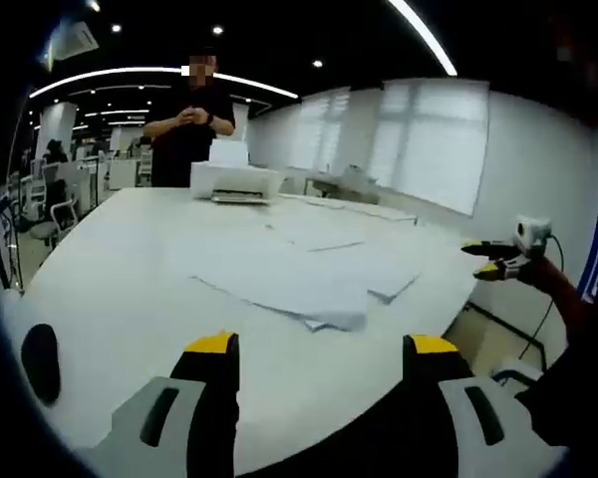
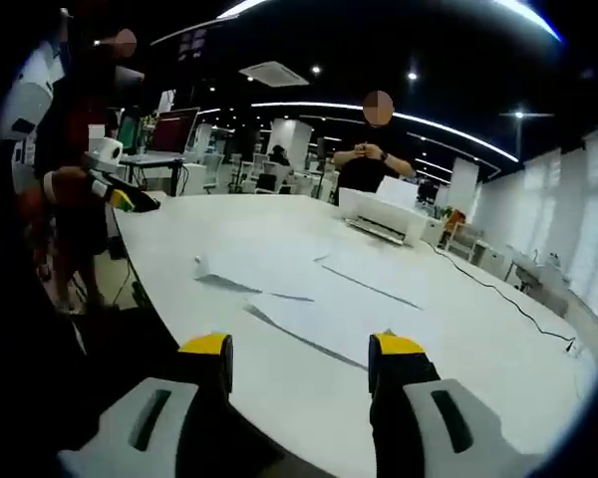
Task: Organize the stack of printing papers by aligning and flattening the scattered papers on the table
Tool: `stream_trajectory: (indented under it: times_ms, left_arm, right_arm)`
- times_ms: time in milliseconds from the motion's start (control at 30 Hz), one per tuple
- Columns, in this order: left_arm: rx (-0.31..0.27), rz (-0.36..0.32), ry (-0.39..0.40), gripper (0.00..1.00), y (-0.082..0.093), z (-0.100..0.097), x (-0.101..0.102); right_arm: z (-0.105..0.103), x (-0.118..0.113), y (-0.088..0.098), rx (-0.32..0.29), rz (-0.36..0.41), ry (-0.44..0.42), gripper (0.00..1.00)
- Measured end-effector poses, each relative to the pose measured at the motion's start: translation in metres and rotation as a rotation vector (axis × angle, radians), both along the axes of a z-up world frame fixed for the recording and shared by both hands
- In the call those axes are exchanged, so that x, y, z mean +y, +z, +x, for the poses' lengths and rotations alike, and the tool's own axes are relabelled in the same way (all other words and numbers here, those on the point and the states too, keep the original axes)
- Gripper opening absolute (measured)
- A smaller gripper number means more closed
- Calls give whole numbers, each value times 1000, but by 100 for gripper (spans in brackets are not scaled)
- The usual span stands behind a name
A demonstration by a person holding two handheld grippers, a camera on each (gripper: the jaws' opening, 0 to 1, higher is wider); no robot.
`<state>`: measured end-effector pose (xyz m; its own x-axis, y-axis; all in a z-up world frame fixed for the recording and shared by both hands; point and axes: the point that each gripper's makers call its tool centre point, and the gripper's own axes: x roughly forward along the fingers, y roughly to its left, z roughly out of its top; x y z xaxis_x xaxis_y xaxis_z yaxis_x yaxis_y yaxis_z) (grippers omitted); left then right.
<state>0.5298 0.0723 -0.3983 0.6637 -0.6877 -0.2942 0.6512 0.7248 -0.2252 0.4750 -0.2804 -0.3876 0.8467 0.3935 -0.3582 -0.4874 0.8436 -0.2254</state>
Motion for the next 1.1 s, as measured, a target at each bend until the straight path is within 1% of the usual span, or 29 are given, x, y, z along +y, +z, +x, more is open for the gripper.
stream_trajectory:
  times_ms: [200, 367, 700, 933, 1100]
  left_arm:
    - [5, 2, 0, 69, -3, 3, 0]
    - [-1, 4, -9, 69, -2, 3, -1]
    - [4, 2, -12, 68, -4, 3, -2]
    - [5, 8, -17, 68, -5, 4, -3]
    - [-1, 9, -22, 68, -3, 2, -4]
  right_arm:
    - [0, 3, -3, 13, -33, 5, 50]
    - [1, 10, -7, 16, -67, 37, 50]
    - [2, 8, -7, 17, -85, 37, 50]
    - [2, 19, -10, 9, -122, 78, 50]
    - [1, 22, -12, 9, -146, 101, 49]
